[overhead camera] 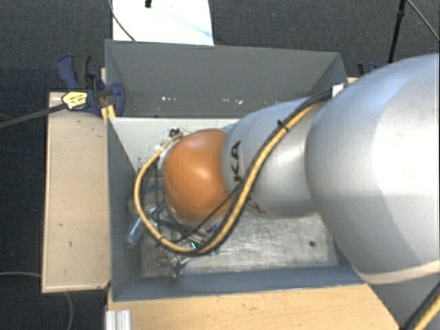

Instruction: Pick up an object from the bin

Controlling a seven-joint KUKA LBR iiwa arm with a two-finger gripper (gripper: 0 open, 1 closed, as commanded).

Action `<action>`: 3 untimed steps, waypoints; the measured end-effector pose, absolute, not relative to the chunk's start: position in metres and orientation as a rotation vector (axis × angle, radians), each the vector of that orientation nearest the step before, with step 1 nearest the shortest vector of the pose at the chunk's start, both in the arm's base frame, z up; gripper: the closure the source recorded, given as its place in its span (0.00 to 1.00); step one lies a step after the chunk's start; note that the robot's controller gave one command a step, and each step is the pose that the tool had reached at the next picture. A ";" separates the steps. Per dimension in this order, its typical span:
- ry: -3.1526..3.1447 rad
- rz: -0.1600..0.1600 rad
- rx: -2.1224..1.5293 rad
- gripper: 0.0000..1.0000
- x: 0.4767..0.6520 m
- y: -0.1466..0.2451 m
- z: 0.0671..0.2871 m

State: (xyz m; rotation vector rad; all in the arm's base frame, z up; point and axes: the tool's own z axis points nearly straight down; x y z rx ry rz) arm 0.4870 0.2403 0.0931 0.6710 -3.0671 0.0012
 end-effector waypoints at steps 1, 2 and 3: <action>-3.067 -0.001 0.669 1.00 0.487 0.241 0.093; -3.084 -0.003 0.651 1.00 0.490 0.233 0.200; -3.088 -0.005 0.645 1.00 0.500 0.241 0.375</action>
Offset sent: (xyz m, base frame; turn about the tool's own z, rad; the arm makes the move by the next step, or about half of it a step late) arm 0.0000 0.0000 0.0000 0.0000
